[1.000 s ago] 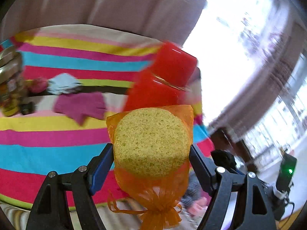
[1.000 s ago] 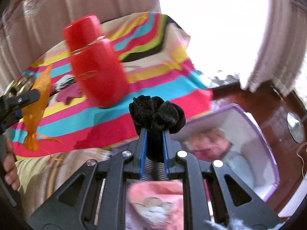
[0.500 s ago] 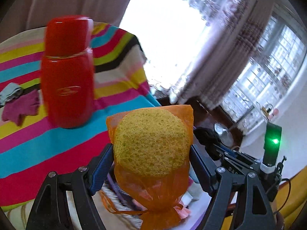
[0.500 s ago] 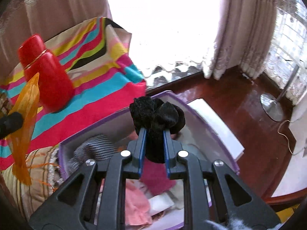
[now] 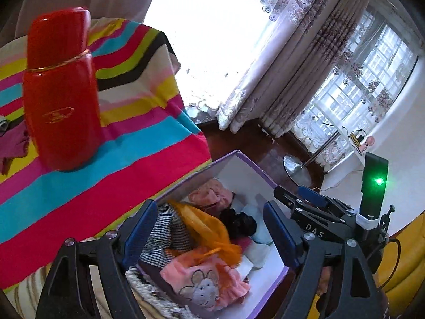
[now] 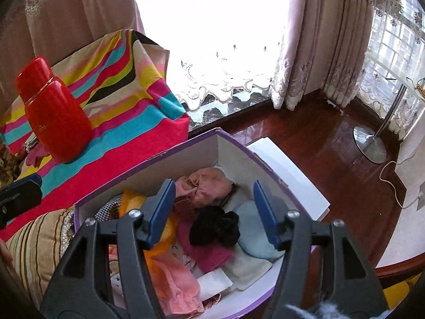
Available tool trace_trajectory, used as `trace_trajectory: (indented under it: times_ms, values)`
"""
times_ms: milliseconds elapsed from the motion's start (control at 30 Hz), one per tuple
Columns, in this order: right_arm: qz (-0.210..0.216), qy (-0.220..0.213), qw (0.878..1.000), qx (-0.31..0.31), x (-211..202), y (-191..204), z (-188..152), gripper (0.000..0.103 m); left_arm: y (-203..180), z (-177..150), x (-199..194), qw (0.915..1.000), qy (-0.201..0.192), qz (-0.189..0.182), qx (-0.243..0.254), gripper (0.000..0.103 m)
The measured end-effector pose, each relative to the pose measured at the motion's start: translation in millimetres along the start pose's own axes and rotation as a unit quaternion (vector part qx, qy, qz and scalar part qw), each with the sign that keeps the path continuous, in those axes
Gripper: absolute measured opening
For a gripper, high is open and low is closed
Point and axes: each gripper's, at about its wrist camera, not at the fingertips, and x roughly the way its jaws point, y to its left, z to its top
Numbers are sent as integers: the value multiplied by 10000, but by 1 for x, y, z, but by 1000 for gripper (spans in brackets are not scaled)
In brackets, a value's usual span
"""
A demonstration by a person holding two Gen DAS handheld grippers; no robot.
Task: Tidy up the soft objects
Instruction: 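Open both tools to drop the sponge bag and scrunchie into the box, then move both open tools back over the blanket toward the black elastic band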
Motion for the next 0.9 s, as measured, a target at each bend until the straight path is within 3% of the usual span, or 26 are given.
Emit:
trace_trajectory:
  times_ms: [333, 567, 767, 900]
  values:
    - [347, -4, 9986, -410, -5, 39, -6, 65, 43, -1, -36, 9983, -323, 369, -309, 83]
    - [882, 183, 9934, -708, -4, 83, -15, 65, 105, -14, -69, 9914, -532, 784, -898, 83]
    - [1225, 305, 9853, -1155, -6, 128, -25, 65, 174, -28, -106, 9752, -819, 1383, -1519, 83]
    - [1365, 347, 9805, -1374, -6, 151, -27, 65, 230, -39, -135, 9533, -1067, 1904, -2087, 83]
